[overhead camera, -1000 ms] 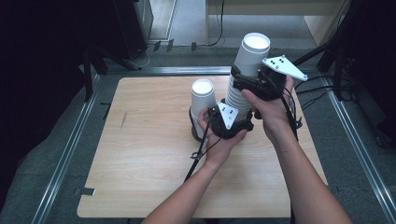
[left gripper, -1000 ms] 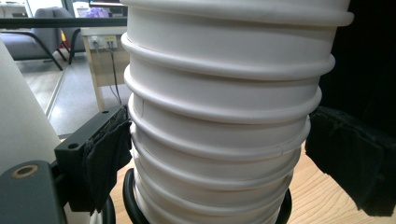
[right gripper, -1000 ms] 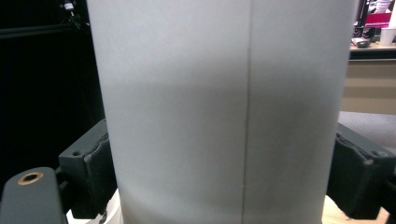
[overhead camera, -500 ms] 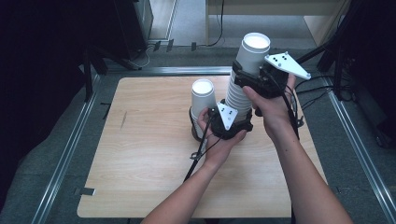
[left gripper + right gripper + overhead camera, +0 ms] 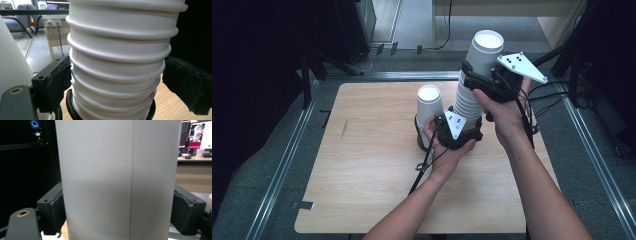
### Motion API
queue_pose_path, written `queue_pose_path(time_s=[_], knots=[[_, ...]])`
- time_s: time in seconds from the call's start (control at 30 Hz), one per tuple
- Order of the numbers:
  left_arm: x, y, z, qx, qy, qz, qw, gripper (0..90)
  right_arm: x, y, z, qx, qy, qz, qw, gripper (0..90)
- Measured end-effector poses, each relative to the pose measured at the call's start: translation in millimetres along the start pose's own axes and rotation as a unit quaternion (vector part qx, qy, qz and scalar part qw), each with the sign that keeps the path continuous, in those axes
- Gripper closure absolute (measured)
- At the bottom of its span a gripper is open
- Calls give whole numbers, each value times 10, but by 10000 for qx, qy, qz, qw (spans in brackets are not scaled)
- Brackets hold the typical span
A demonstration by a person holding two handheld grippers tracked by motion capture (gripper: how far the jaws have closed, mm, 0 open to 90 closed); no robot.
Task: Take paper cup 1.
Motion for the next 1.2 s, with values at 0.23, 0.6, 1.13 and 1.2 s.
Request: queue_pose_path(time_s=[0.23,0.6,1.13,1.2], knots=[[1,1,0,9,-3,3,10000,92,16,4,51,22,106,-22,9999,150],[2,-1,-2,18,15,-7,10000,93,3,-10,94,27,83,-4,10000,150],[11,-4,-4,-8,16,-16,10000,97,15,9,141,9,130,-8,9999,149],[24,1,-5,-31,45,6,10000,103,13,7,124,35,75,-3,10000,149]])
Point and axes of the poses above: each handheld gripper's, and its own axes: x roughly backward along the jaws, z roughly out of its top, y roughly to its right, the point moved 3 cm from there along -x, roughly forward along the jaws, and after that the axes turned 2 degrees about z, right-handed, at the moved point
